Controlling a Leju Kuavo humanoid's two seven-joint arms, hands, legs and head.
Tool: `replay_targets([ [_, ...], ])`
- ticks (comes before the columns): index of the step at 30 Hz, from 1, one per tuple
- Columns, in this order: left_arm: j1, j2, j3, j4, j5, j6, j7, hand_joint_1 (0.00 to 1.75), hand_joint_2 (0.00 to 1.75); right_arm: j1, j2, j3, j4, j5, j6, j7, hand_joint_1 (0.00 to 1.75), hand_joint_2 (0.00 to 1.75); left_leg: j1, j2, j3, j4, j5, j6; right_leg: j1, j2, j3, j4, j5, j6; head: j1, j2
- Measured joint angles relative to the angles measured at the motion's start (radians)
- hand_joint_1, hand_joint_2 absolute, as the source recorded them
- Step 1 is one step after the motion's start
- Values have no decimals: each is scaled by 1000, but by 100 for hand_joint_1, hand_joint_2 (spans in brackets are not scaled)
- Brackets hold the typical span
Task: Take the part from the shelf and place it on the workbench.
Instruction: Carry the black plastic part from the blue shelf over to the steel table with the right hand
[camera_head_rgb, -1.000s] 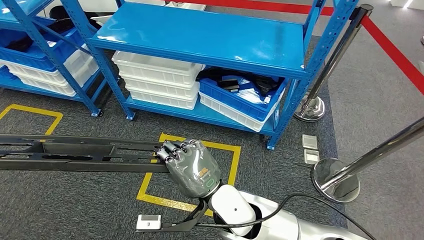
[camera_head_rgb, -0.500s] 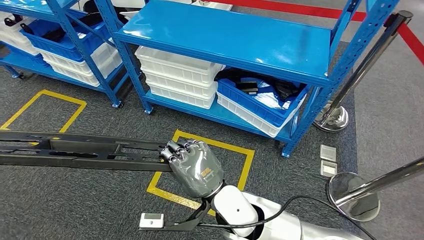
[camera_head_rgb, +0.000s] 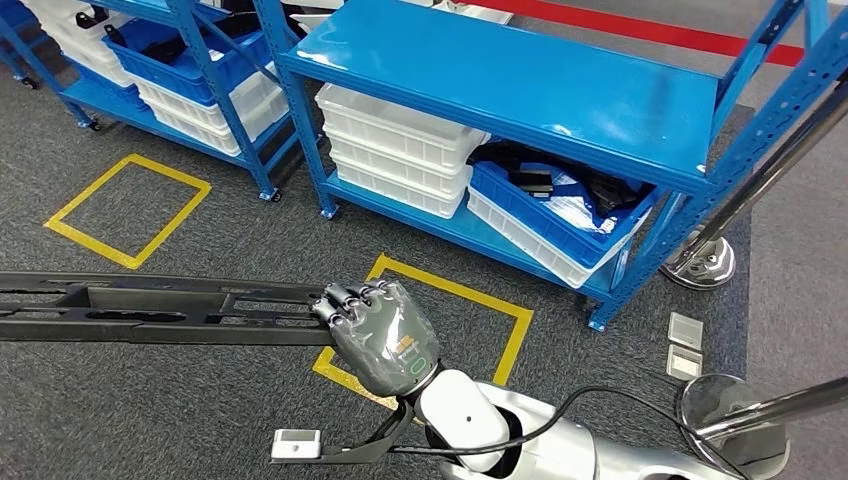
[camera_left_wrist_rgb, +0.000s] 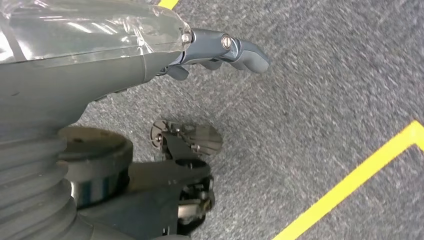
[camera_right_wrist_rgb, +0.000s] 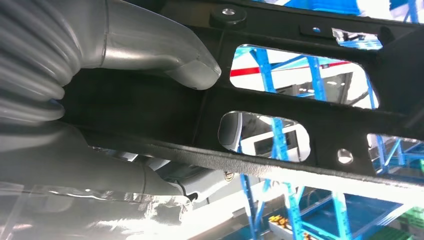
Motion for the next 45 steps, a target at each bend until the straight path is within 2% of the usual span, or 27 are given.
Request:
replay_targets([
  [2,-1,0,0,0,0,0,0,0,175,0,0,-1,0,1,0,0,175,175,8,-11,6,-13,7,9,-1,33,-28,69,-47,7,5,0],
  [4,-3,0,0,0,0,0,0,0,175,2,0,-2,0,2,0,0,175,175,8,-24,6,-12,7,13,-1,58,-89,198,-106,10,11,0],
  [5,-2,0,0,0,0,1,0,0,175,4,-1,-2,0,1,0,1,175,175,7,-32,5,-10,7,13,-2,61,-114,246,-117,12,13,0],
  [6,-2,0,0,0,0,2,0,0,175,6,-1,-2,0,1,0,1,175,175,8,-41,5,-8,6,13,-3,62,-125,264,-111,14,13,0],
  [7,-2,0,0,0,0,2,0,0,175,7,-2,-2,0,1,0,2,175,175,8,-50,5,-5,5,12,-5,63,-117,240,-84,15,14,0],
  [8,-2,0,0,0,0,3,0,0,175,7,-2,-2,0,0,0,2,175,175,10,-60,5,-1,3,10,-7,67,-92,182,-44,15,15,0],
  [10,-4,0,0,0,0,3,0,0,175,8,-1,-2,0,-1,0,2,175,175,11,-80,-3,13,-3,1,-13,101,-39,58,8,14,16,0],
  [12,-4,0,0,0,0,3,1,0,175,9,-1,-3,0,-2,0,2,175,175,11,-94,-15,24,-4,-9,-14,126,-25,15,14,8,14,0],
  [14,-3,0,0,0,0,3,1,0,175,10,0,-3,0,-2,-1,1,175,175,14,-106,-21,24,-1,-20,-11,114,-26,11,19,-2,12,0],
  [16,-3,0,0,0,0,3,1,0,175,9,2,-4,0,-1,0,0,175,175,14,-87,-30,50,-19,-31,-14,95,-21,5,23,-14,7,0],
  [19,-5,0,0,0,0,3,2,0,175,9,4,-4,0,-1,0,-1,175,175,15,-40,-105,215,-102,-44,-13,63,-17,1,22,-24,-5,0],
  [21,-3,0,0,0,0,3,2,0,175,10,4,-4,0,-1,0,-1,175,175,17,-31,-147,300,-123,-47,-12,43,-16,2,19,-26,-6,0],
  [22,-3,0,0,0,0,3,2,0,175,10,4,-4,0,-1,0,-1,175,175,17,-29,-139,286,-105,-46,-12,34,-14,2,18,-25,-6,0],
  [24,-3,0,0,0,0,3,3,0,175,10,6,-4,0,-1,0,-1,175,175,15,-13,-75,156,-39,-38,-11,19,-8,1,13,-22,-7,0],
  [26,-4,0,0,0,0,3,4,0,175,9,7,-6,0,-1,0,-1,175,175,6,10,-21,43,-1,-28,-8,8,-3,1,8,-15,-7,0],
  [27,-5,0,0,0,0,3,4,0,175,9,8,-7,0,-1,0,-1,175,175,1,16,-13,22,0,-25,-6,2,-1,-1,6,-11,-7,0],
  [29,-4,0,0,0,0,3,4,0,175,9,8,-10,0,0,0,-1,175,175,-2,7,-13,16,0,-17,-4,-9,4,-7,6,-2,-6,0],
  [31,-4,0,0,0,0,3,5,0,175,8,8,-12,0,3,1,-2,175,175,3,-5,-7,2,6,-5,-5,4,2,8,-12,7,-5,0],
  [32,-5,0,0,0,0,3,5,0,175,7,8,-13,0,5,2,-2,175,175,6,-11,-4,-5,9,1,-5,20,-11,40,-34,10,-3,0],
  [34,-7,0,0,0,0,3,5,0,175,8,8,-14,0,8,4,-2,175,175,8,-23,-1,-9,10,9,-6,53,-70,162,-95,10,3,0],
  [36,-5,0,0,0,0,3,5,0,175,12,8,-14,0,9,7,-1,175,175,6,-40,-1,-6,9,12,-6,63,-125,263,-120,12,7,0],
  [37,-5,0,0,0,0,3,4,0,175,14,8,-14,0,10,8,-1,175,175,6,-50,0,-4,7,12,-7,64,-130,261,-102,12,7,0],
  [38,-5,0,0,0,0,3,4,0,175,14,8,-14,0,10,9,-1,175,175,7,-61,0,0,5,11,-7,66,-117,224,-68,12,8,0],
  [39,-5,0,0,0,0,4,3,0,175,14,8,-14,0,10,10,-1,175,175,8,-72,1,5,2,9,-9,73,-91,157,-27,11,10,0],
  [41,-6,0,0,0,0,5,0,0,175,14,8,-14,0,10,14,-1,175,175,8,-91,-6,19,-5,0,-13,105,-47,51,17,8,11,0],
  [43,-5,0,0,0,0,6,-2,0,175,13,8,-15,0,10,17,0,175,175,9,-105,-16,28,-7,-11,-12,123,-36,23,17,3,10,0],
  [45,-4,0,0,0,0,6,-2,0,175,11,9,-16,0,10,18,0,175,175,12,-111,-19,29,-7,-23,-11,109,-33,16,19,-8,11,0],
])
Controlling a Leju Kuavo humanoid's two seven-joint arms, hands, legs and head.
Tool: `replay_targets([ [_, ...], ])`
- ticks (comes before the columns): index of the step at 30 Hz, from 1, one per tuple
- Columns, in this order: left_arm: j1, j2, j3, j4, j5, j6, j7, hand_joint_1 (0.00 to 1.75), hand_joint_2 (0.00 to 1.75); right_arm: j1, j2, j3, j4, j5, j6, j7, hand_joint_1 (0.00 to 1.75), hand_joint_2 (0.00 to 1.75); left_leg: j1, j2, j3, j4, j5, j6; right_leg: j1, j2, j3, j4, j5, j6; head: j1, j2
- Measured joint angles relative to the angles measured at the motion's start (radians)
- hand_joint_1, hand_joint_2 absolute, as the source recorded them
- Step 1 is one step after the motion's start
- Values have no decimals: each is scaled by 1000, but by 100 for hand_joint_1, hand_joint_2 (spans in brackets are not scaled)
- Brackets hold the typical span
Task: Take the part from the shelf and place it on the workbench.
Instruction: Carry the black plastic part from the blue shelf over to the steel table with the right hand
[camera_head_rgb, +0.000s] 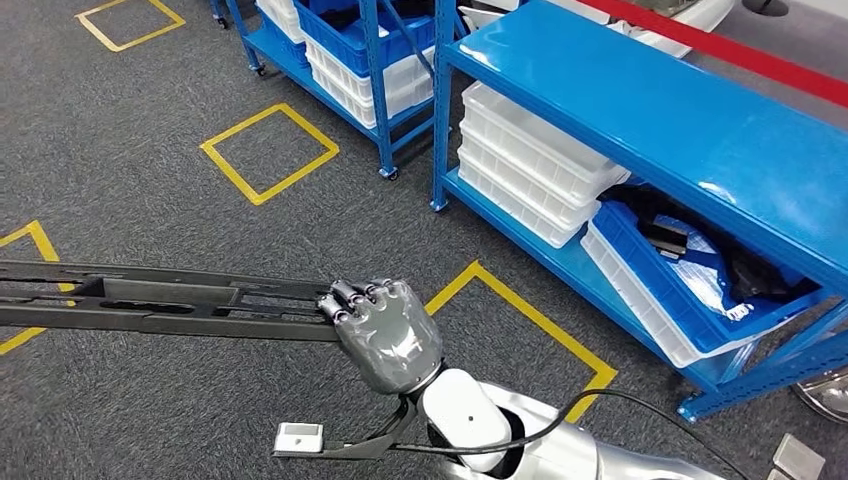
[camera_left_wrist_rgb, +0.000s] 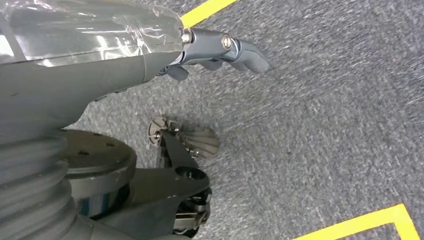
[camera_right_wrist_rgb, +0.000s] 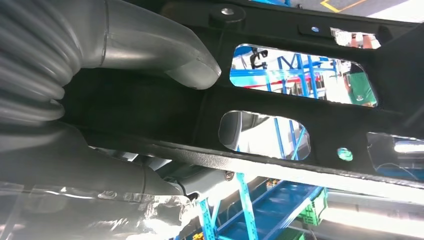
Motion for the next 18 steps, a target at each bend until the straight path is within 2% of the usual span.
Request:
replay_targets([
  [2,-1,0,0,0,0,0,0,0,175,-3,2,0,0,0,1,0,175,175,-1,27,-14,37,-24,-13,-3,-19,7,-8,3,-11,-7,0],
  [4,-2,0,0,-1,0,0,0,0,175,-4,4,-1,0,0,2,0,175,175,0,64,-65,146,-78,-24,-2,-41,13,-10,1,-18,-15,0],
  [5,-1,0,0,-1,0,0,0,0,175,-4,5,-1,0,0,2,0,175,175,3,72,-96,207,-101,-28,-1,-52,14,-10,-1,-20,-16,0],
  [6,0,0,0,-1,0,0,0,0,175,-4,5,-1,0,0,3,0,175,175,5,76,-120,253,-113,-30,0,-63,15,-10,-4,-21,-16,0],
  [7,0,0,0,-1,0,0,0,0,175,-4,5,-1,0,0,3,0,175,175,6,79,-127,263,-106,-31,0,-72,17,-10,-6,-21,-16,0],
  [8,1,0,0,-1,0,0,0,0,175,-4,5,-1,0,0,3,0,175,175,7,81,-116,238,-83,-31,0,-80,19,-9,-8,-21,-16,0],
  [10,0,0,0,-1,0,0,0,0,175,-4,6,-2,0,0,3,0,175,175,5,100,-55,112,-16,-25,1,-95,26,-10,-15,-16,-16,0],
  [11,0,0,0,-1,0,0,0,0,175,-4,6,-3,0,0,4,0,175,175,1,113,-27,54,5,-21,3,-101,29,-9,-18,-12,-17,0],
  [12,-1,0,0,-1,0,0,0,0,175,-4,7,-4,0,0,4,0,175,175,-4,124,-9,15,15,-15,5,-107,31,-9,-21,-8,-16,0],
  [13,-1,0,0,-1,0,0,0,0,175,-4,7,-5,0,0,4,0,175,175,-9,129,-5,0,12,-10,7,-113,33,-11,-23,-4,-16,0],
  [15,1,0,0,-1,0,0,0,0,175,-5,8,-6,0,0,4,0,175,175,-11,117,-3,-8,12,2,8,-125,38,-15,-27,6,-15,0],
  [17,3,0,0,-1,0,0,1,0,175,-4,8,-6,0,0,5,0,175,175,-6,103,7,-23,16,14,6,-102,36,5,-46,14,-13,0],
  [18,2,0,0,-1,0,0,1,0,175,-4,8,-6,0,0,5,0,175,175,-3,97,12,-30,18,20,5,-82,21,41,-69,15,-9,0],
])
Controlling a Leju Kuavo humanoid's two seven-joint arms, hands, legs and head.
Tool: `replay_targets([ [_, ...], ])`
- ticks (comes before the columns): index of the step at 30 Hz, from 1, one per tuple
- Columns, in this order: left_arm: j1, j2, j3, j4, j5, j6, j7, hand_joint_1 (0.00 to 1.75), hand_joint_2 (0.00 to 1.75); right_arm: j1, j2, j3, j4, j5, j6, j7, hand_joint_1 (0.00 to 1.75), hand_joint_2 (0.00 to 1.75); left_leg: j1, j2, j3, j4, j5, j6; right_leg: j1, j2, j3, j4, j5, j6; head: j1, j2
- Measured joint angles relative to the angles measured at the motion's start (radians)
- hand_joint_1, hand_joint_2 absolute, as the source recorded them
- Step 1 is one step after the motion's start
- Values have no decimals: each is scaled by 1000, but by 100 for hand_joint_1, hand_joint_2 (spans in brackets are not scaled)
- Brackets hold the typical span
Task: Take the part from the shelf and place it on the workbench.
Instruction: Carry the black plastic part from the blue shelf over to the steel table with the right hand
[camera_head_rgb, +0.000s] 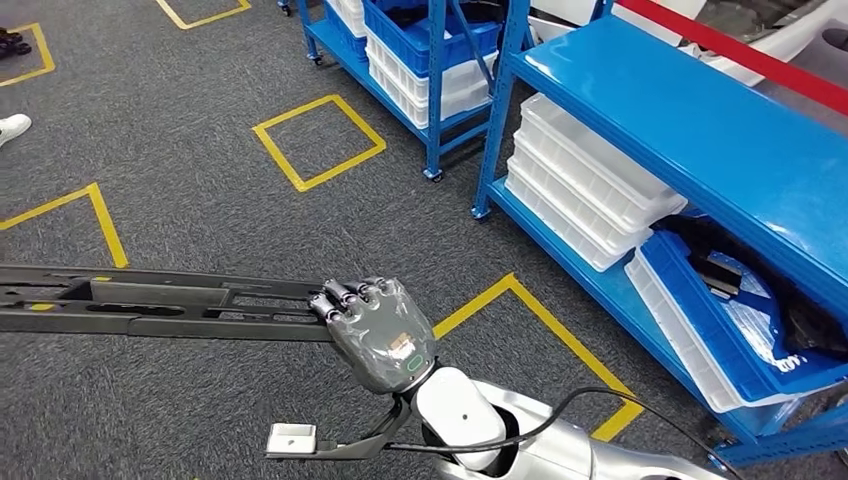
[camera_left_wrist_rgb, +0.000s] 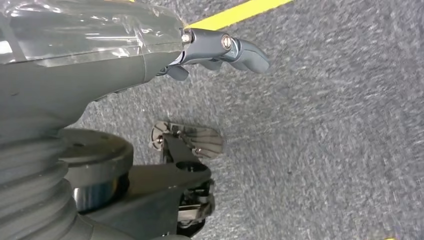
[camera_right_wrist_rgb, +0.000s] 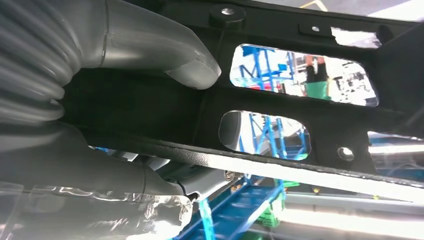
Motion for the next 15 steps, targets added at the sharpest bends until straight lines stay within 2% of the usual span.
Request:
replay_targets([
  [1,-1,0,0,0,0,0,0,0,175,1,0,0,0,0,0,0,175,175,0,-7,3,-2,0,4,-1,21,-27,57,-28,0,4,0],
  [2,-1,0,0,0,0,0,0,0,175,2,0,0,0,0,0,0,175,175,0,-14,3,-2,-1,8,-1,31,-62,124,-57,0,8,0],
  [3,-1,0,0,0,0,0,0,0,175,4,0,0,0,0,0,1,175,175,-1,-23,4,-1,-2,10,-1,35,-95,182,-73,1,10,0],
  [4,-1,0,0,0,0,0,0,0,175,6,-1,0,0,0,1,1,175,175,-1,-32,4,1,-3,10,-1,37,-117,212,-72,2,12,0],
  [5,0,0,0,0,0,0,0,0,175,7,-1,0,0,0,1,1,175,175,0,-42,5,3,-5,9,-3,38,-119,202,-49,4,12,0],
  [6,0,0,0,0,0,0,0,0,175,7,-1,0,0,0,1,1,175,175,2,-53,6,7,-8,7,-5,40,-104,156,-11,5,12,0],
  [7,0,0,0,0,0,0,0,0,175,7,-1,0,0,0,1,1,175,175,5,-63,6,14,-13,2,-9,50,-79,94,27,7,13,0],
  [8,-1,0,0,0,0,0,1,0,175,7,-1,0,0,0,1,1,175,175,5,-73,3,24,-19,-4,-12,66,-56,36,53,9,14,0],
  [9,-2,0,0,0,0,0,1,0,175,7,0,0,0,0,1,2,175,175,6,-82,-2,32,-23,-9,-14,81,-41,-1,65,8,15,0],
  [10,-2,0,0,0,0,0,1,0,175,8,0,0,0,0,1,2,175,175,6,-89,-8,38,-24,-15,-14,91,-35,-18,65,5,14,0],
  [12,0,0,0,0,0,0,2,0,175,8,0,-1,0,0,2,2,175,175,8,-102,-14,39,-23,-24,-11,86,-35,-20,61,-5,13,0],
  [13,1,0,0,-1,0,0,2,0,175,8,0,-1,0,0,3,3,175,175,7,-97,-14,44,-25,-28,-11,77,-32,-23,63,-10,12,0],
  [15,0,0,0,-1,0,0,2,0,175,6,2,-1,0,1,4,3,175,175,5,-63,-34,95,-55,-38,-14,58,-25,-28,63,-21,4,0],
])
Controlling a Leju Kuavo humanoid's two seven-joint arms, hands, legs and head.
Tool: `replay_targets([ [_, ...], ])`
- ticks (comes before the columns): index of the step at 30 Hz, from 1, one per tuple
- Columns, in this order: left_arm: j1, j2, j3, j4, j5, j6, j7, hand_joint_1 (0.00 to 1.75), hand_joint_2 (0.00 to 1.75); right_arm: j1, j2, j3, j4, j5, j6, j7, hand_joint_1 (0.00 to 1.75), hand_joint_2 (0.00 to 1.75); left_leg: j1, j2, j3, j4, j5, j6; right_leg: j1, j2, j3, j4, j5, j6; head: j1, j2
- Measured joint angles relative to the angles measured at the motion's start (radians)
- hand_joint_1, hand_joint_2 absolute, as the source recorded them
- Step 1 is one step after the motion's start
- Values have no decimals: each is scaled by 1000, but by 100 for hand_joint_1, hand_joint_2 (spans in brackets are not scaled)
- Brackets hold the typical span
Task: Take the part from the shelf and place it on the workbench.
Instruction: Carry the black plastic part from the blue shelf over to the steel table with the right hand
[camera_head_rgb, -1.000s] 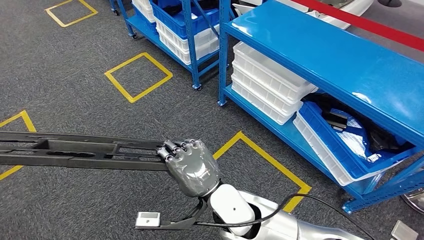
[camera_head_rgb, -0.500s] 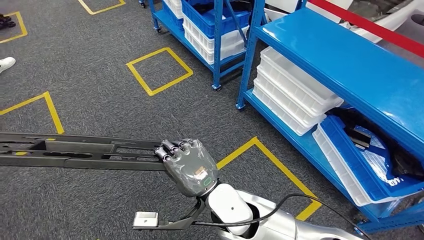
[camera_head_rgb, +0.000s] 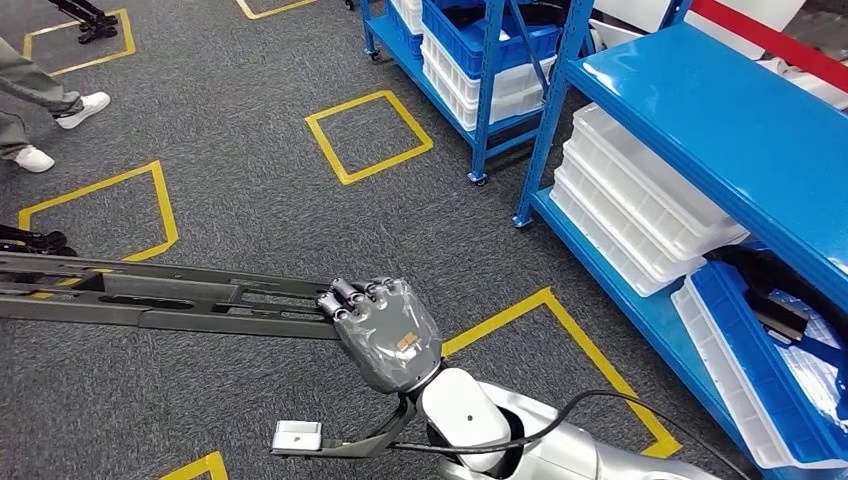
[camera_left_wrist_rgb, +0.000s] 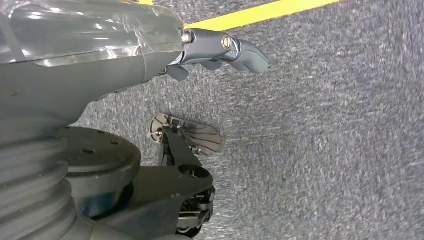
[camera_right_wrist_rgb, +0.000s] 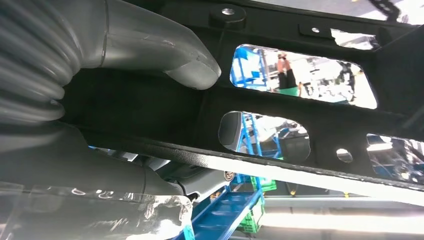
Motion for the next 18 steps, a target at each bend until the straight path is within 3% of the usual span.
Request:
replay_targets([
  [1,-1,0,0,0,0,0,0,0,175,0,1,0,0,0,0,0,175,175,0,22,-24,54,-27,-4,1,-10,3,-1,-1,-4,-4,0],
  [3,-1,0,0,0,0,0,0,0,175,0,1,0,0,0,1,0,175,175,2,43,-90,183,-78,-10,5,-32,7,-2,-5,-10,-10,0],
  [4,-1,0,0,0,0,0,0,0,175,0,1,0,0,0,1,0,175,175,2,45,-110,219,-83,-9,7,-42,9,-2,-7,-11,-10,0],
  [5,0,0,0,0,0,0,0,0,175,0,1,0,0,0,1,0,175,175,2,47,-112,219,-70,-7,8,-51,11,-2,-9,-12,-11,0],
  [7,1,0,0,0,0,0,0,0,175,0,1,0,0,0,2,0,175,175,-2,59,-61,110,-2,4,10,-67,19,-3,-15,-11,-11,0],
  [9,0,0,0,0,0,0,0,0,175,-1,2,0,0,0,2,0,175,175,-15,90,-3,-14,44,17,13,-80,26,-5,-21,-6,-11,0],
  [11,-1,0,0,0,0,0,0,0,175,-1,3,-1,0,0,2,0,175,175,-25,104,11,-56,47,24,16,-93,30,-11,-23,0,-11,0],
  [13,1,0,0,0,1,0,0,0,175,-1,4,-1,0,-1,1,0,175,175,-23,90,14,-70,51,32,15,-102,37,-16,-27,9,-11,0],
  [15,2,0,0,-1,2,0,0,0,175,-2,5,-1,0,-1,1,-3,175,175,-17,75,25,-87,58,44,16,-77,26,22,-57,14,-9,0],
  [18,0,0,0,-1,2,0,0,0,175,-1,6,-2,1,-5,0,-9,175,175,-16,51,31,-93,59,55,16,-28,-62,197,-136,14,-1,0],
])
